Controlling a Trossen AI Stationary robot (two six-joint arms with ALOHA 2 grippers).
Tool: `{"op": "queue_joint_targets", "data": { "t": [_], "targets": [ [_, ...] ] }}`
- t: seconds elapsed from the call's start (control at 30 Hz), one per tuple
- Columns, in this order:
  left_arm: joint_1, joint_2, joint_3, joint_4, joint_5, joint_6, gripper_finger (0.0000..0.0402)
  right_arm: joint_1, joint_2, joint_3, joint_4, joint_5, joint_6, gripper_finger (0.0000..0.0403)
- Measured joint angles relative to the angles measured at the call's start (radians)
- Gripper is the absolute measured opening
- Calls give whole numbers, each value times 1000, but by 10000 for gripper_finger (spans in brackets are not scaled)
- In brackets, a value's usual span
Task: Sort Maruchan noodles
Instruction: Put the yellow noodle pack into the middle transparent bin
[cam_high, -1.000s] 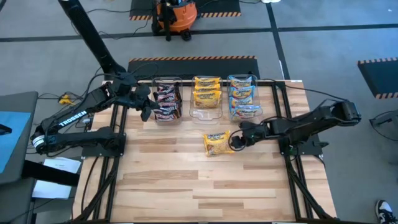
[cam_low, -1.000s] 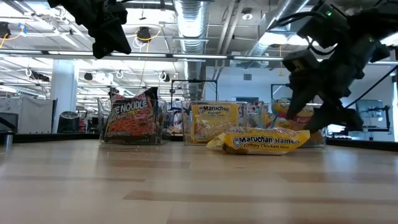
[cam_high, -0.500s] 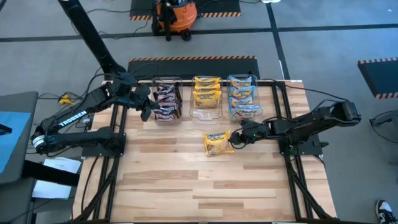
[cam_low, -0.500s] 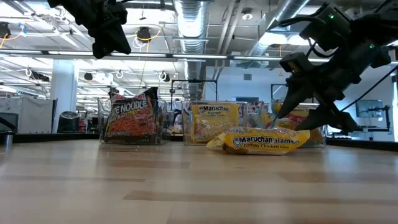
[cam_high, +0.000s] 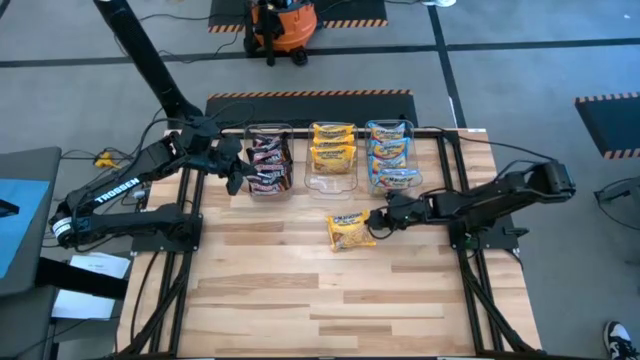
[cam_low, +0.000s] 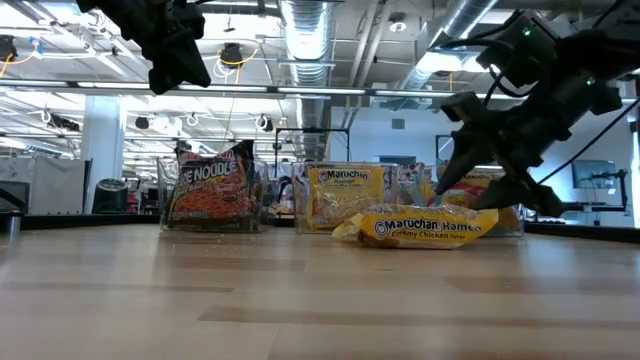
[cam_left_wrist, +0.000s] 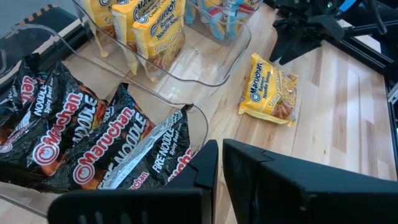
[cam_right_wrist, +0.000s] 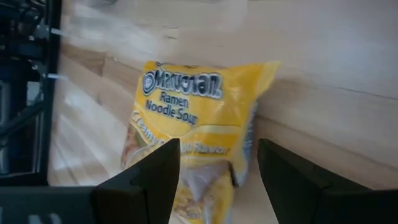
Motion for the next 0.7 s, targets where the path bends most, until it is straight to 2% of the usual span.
{"op": "queue_joint_targets", "data": {
  "t": [0.27, 0.53, 0.63, 0.7],
  "targets": [
    [0, 0, 0, 0, -2, 0, 11, 2, 149, 4, 201, -35, 9, 240],
    [0, 0, 0, 0, -6, 1, 11, 0, 290, 67, 214, -116, 25, 239],
    [0, 0, 0, 0, -6, 0, 11, 0, 323, 90, 216, -139, 24, 220],
    [0, 0, 0, 0, -6, 0, 11, 1, 338, 105, 218, -157, 24, 192]
  ]
}}
